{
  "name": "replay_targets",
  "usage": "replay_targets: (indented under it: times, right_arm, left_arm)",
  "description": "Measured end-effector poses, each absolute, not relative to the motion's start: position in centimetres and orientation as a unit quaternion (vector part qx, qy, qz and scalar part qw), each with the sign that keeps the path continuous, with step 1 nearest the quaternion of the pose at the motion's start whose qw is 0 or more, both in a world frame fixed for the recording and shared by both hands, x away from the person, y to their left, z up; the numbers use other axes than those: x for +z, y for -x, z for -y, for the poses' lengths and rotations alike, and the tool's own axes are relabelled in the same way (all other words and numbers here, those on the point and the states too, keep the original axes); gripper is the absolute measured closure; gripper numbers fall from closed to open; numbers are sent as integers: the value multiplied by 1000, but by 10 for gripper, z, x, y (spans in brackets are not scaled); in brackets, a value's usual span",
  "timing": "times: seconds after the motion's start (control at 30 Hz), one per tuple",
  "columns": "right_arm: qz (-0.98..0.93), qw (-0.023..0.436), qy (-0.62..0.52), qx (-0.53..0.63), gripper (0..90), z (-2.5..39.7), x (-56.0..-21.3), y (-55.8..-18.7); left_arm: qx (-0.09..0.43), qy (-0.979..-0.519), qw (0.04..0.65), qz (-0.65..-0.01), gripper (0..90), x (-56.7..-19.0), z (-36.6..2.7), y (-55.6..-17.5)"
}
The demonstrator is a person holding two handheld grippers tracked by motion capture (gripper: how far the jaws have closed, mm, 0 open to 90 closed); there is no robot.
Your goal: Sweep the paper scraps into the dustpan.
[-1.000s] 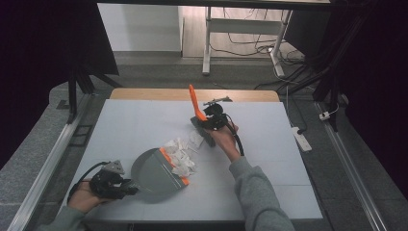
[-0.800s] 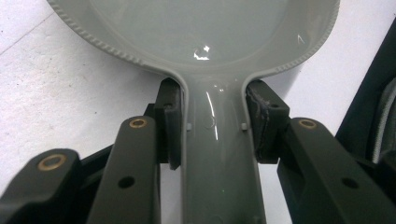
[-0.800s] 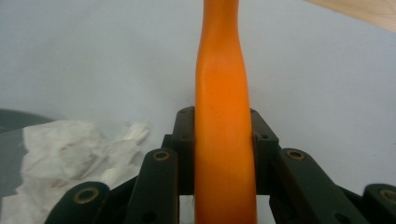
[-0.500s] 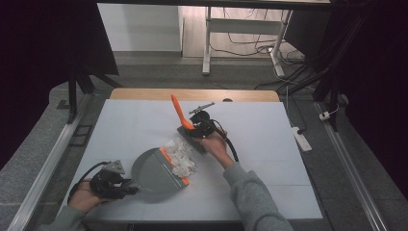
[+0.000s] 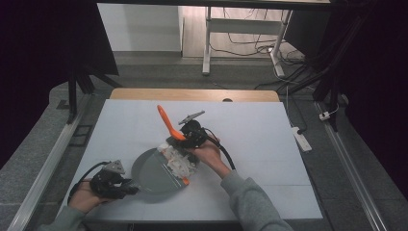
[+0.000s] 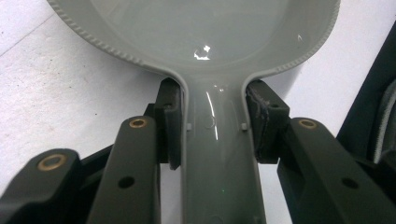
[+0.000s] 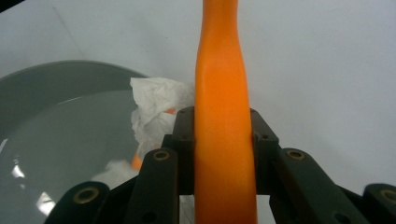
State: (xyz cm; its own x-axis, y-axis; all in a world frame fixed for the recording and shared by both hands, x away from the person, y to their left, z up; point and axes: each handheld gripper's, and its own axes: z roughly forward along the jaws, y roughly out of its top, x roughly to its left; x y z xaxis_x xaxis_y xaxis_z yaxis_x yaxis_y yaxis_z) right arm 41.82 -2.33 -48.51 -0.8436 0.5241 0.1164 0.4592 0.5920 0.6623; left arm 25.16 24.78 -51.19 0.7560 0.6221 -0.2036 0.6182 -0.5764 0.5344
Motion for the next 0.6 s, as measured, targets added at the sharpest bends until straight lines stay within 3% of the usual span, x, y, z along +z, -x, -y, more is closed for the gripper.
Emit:
replay_targets:
  times: [0.27,0.33,0.6]
  right_arm:
    - [-892,23,-258,369,701,14,-486,-404]
    - [-894,0,-242,377,701,12,-484,-398]
    - [-868,37,-262,421,701,32,-460,-404]
  left_arm:
    - [3,-888,300,-349,612,-512,-248,-252]
    - [3,-888,299,-348,612,-512,-248,-252]
    - [3,-888,299,-349,612,-512,-248,-252]
